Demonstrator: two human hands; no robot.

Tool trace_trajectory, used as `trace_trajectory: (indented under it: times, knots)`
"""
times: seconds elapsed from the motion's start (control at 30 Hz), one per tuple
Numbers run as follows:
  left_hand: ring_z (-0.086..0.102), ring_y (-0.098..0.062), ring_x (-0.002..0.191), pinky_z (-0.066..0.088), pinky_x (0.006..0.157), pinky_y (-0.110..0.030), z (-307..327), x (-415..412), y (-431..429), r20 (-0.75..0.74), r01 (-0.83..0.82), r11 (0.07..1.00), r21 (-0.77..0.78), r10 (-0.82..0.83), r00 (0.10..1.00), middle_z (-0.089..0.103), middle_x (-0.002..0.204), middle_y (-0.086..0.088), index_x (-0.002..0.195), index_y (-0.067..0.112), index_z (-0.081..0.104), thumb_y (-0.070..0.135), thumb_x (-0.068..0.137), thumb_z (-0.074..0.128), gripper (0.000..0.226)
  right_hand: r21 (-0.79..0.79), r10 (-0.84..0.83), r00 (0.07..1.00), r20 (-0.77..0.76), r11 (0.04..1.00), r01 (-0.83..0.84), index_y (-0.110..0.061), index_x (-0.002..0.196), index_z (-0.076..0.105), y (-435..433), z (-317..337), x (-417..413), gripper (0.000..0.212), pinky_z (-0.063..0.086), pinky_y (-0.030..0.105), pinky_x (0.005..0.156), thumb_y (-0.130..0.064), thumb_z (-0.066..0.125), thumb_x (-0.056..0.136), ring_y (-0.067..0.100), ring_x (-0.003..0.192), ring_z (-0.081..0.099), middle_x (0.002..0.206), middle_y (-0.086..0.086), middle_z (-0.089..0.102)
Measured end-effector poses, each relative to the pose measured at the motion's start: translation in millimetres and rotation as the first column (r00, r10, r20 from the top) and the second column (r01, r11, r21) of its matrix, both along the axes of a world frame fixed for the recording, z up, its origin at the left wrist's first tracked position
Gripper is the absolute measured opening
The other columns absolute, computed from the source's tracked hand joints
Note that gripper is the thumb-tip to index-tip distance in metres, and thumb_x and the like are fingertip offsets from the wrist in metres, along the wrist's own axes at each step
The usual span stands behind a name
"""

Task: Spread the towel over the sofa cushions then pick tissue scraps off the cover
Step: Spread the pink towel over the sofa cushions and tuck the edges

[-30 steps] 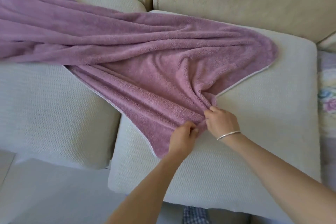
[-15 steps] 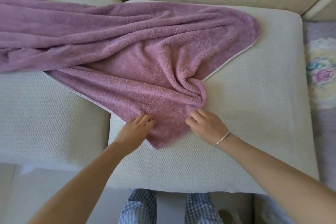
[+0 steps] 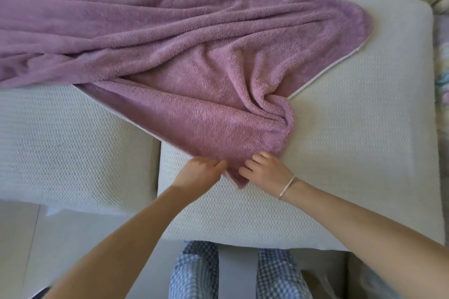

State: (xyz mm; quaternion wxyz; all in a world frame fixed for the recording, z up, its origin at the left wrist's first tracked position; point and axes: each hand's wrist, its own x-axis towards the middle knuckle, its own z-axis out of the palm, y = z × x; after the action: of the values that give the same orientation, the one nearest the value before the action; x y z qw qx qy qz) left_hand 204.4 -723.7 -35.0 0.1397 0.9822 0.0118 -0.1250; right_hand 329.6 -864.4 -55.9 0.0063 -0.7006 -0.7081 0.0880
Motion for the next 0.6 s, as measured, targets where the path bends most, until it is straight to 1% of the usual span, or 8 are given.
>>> trace_trajectory:
  times: [0.07,0.17,0.27,0.33,0.4,0.5,0.57,0.6]
  knots:
    - [0.049,-0.012,0.028,0.034,0.028,-0.015,2.5,1.5,-12.2,-0.034,-0.05,0.999,0.01,0.051,0.998,0.054,0.037,0.003,0.057,0.015,0.062,0.008,0.038,0.089,0.034,-0.01,0.027,1.0,-0.012,1.0,-0.027,-0.024,0.059,0.069,-10.0,6.7,10.2,0.027,0.047,0.017,0.049,-0.019,0.046,0.073,0.012,0.048,0.059,0.049,-0.009,0.058]
    - [0.051,-0.009,0.031,0.038,0.03,-0.016,8.9,16.8,-36.7,-0.075,-0.058,0.998,0.003,0.058,0.996,0.057,0.041,0.004,0.068,0.016,0.065,0.012,0.048,0.088,0.03,-0.07,0.027,1.0,0.014,0.997,-0.026,-0.024,0.053,0.068,-30.3,17.0,27.2,0.03,0.045,0.015,0.048,-0.023,0.043,0.069,0.01,0.047,0.06,0.048,-0.009,0.059]
    - [0.059,-0.016,0.038,0.042,0.036,-0.02,10.8,39.4,-62.3,-0.103,-0.095,0.995,-0.043,0.09,0.991,0.063,0.048,0.001,0.08,0.01,0.065,0.007,0.063,0.079,0.022,-0.117,0.01,0.998,0.061,0.993,-0.003,-0.024,0.052,0.069,-54.6,24.3,44.3,0.032,0.04,0.02,0.055,-0.025,0.04,0.067,0.01,0.048,0.061,0.049,-0.008,0.06]
    - [0.065,-0.027,0.052,0.045,0.045,-0.028,7.5,54.4,-82.9,-0.129,-0.121,0.986,-0.114,0.106,0.986,0.068,0.06,-0.009,0.095,0.004,0.062,0.005,0.078,0.066,0.018,-0.128,-0.002,0.996,0.087,0.992,0.013,-0.024,0.052,0.069,-72.4,29.4,57.2,0.033,0.032,0.021,0.059,-0.025,0.039,0.067,0.01,0.049,0.061,0.049,-0.006,0.061]
    - [0.067,-0.033,0.072,0.04,0.055,-0.032,1.6,65.5,-104.8,-0.202,-0.105,0.988,-0.109,0.081,0.976,0.07,0.081,-0.013,0.115,0.007,0.05,0.009,0.093,0.044,0.022,-0.155,-0.012,0.997,0.078,0.988,0.024,-0.024,0.051,0.069,-93.0,32.3,68.2,0.034,0.036,0.02,0.058,-0.025,0.039,0.066,0.011,0.05,0.062,0.049,-0.006,0.061]
    - [0.066,-0.035,0.076,0.034,0.057,-0.032,0.2,80.9,-142.6,-0.213,-0.133,0.983,-0.127,0.104,0.971,0.07,0.087,-0.012,0.119,0.011,0.047,0.013,0.097,0.04,0.023,-0.204,-0.033,0.996,0.085,0.978,0.05,-0.024,0.05,0.069,-126.6,38.8,85.5,0.035,0.046,0.017,0.05,-0.027,0.037,0.065,0.01,0.052,0.063,0.049,-0.007,0.061]
    - [0.066,-0.035,0.076,0.035,0.057,-0.033,1.7,90.7,-173.6,-0.195,-0.153,0.971,-0.186,0.116,0.974,0.069,0.087,-0.013,0.116,0.011,0.05,0.013,0.096,0.041,0.022,-0.224,-0.033,0.995,0.094,0.973,0.054,-0.023,0.05,0.068,-155.3,42.2,97.1,0.034,0.042,0.023,0.056,-0.026,0.038,0.066,0.012,0.054,0.064,0.05,-0.006,0.062]
    - [0.066,-0.035,0.076,0.035,0.057,-0.033,3.2,95.3,-189.0,-0.188,-0.149,0.967,-0.207,0.11,0.976,0.069,0.087,-0.013,0.114,0.009,0.05,0.013,0.096,0.042,0.02,-0.243,-0.032,0.994,0.101,0.968,0.056,-0.022,0.05,0.067,-168.6,44.7,103.0,0.033,0.035,0.023,0.06,-0.025,0.039,0.067,0.014,0.055,0.064,0.051,-0.005,0.062]
